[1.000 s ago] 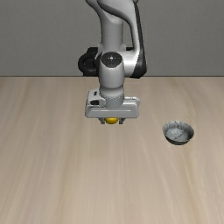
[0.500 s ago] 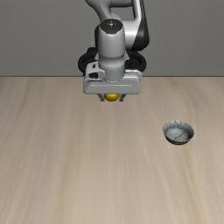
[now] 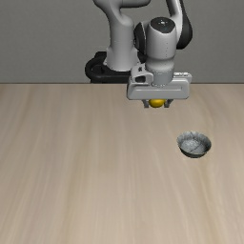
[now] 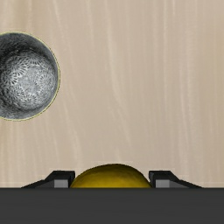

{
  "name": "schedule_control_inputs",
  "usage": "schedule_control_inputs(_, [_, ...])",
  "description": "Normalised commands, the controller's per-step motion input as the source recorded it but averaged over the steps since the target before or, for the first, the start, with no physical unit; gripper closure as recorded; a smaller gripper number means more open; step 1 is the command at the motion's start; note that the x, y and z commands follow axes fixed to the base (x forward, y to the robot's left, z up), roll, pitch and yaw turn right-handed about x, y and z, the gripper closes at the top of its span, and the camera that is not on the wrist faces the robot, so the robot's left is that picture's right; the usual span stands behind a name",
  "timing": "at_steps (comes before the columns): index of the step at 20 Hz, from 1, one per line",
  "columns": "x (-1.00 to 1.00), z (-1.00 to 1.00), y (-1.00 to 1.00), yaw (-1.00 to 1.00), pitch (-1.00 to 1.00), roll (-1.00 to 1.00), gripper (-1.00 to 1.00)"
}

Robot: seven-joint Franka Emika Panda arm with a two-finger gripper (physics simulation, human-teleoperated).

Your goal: Pick the lemon and place it on the bowl

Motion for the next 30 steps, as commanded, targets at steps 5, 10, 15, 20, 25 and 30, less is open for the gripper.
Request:
schedule_control_inputs(5, [0.0,0.0,1.0,0.0,0.0,0.0,1.0])
schedule_control_inputs(10, [0.2,0.0,0.8,0.0,0.0,0.0,1.0])
schedule_control_inputs(15, [1.0,0.0,0.0,0.0,0.0,0.0,1.0])
schedule_control_inputs(20, [0.4,0.0,0.0,0.0,0.0,0.0,-1.0])
schedule_control_inputs(25, [0.0,0.0,0.0,0.0,0.0,0.0,-1.0])
schedule_control_inputs(30, [0.0,0.0,0.0,0.0,0.0,0.0,-1.0])
